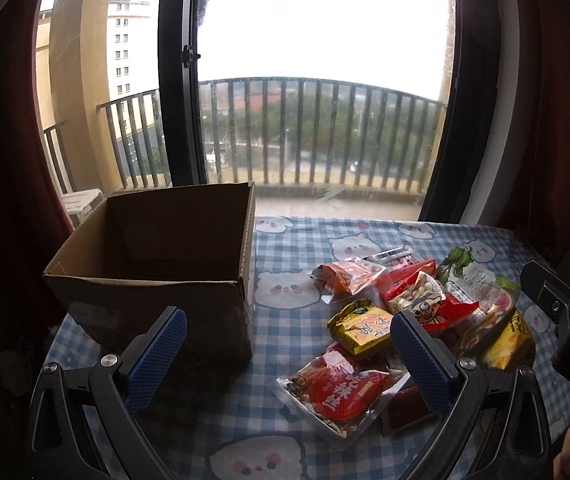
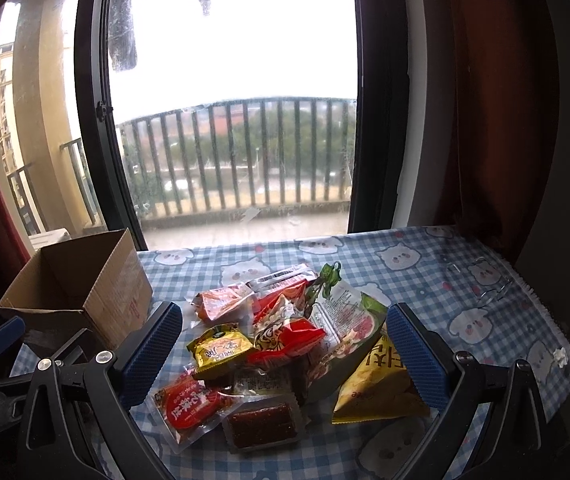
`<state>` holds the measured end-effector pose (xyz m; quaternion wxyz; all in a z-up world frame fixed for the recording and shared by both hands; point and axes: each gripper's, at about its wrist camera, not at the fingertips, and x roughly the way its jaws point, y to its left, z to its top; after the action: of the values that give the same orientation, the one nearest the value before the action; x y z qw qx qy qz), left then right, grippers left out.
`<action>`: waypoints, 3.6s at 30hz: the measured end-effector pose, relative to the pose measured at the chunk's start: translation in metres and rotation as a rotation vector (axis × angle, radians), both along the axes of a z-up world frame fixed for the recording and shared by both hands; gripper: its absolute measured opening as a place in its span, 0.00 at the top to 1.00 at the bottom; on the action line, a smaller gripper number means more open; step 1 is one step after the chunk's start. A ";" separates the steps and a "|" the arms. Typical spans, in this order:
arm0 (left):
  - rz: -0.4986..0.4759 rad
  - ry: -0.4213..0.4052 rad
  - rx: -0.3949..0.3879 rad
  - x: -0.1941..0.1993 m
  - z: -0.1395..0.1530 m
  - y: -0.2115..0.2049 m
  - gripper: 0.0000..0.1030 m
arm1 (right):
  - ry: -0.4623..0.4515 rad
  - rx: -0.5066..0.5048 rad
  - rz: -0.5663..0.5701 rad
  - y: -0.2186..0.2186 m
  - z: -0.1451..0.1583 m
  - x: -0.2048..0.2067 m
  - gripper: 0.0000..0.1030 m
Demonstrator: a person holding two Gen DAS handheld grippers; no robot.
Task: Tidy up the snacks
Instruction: 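Grasp the dark red jerky pack with the right tool while the left tool grasps the red spicy strip pack, then carry both packs into the cardboard box and open both tools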
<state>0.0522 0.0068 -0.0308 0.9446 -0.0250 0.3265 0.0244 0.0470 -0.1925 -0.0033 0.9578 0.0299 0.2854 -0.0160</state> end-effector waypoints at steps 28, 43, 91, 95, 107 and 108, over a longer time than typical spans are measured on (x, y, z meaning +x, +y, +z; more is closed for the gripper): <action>-0.231 0.225 0.040 0.024 -0.141 -0.045 0.02 | 0.161 -0.029 0.119 0.029 -0.136 0.015 0.00; -0.187 0.302 0.080 0.028 -0.168 -0.041 0.02 | 0.321 0.064 0.108 0.019 -0.183 0.023 0.11; -0.234 0.169 0.085 0.035 -0.138 -0.059 0.75 | 0.255 0.076 0.135 0.014 -0.158 0.037 0.28; -0.244 0.149 0.059 0.027 -0.130 -0.059 0.80 | 0.226 0.063 0.137 0.017 -0.146 0.027 0.28; -0.276 0.091 0.000 0.004 -0.104 -0.060 0.88 | 0.169 0.065 0.146 0.017 -0.114 -0.001 0.28; -0.276 0.079 -0.004 0.002 -0.099 -0.060 0.88 | 0.163 0.064 0.146 0.017 -0.110 -0.002 0.28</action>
<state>0.0541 -0.0527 -0.1300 0.9253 0.0191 0.3637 -0.1054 0.0450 -0.1757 -0.1136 0.9286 0.0382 0.3641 0.0606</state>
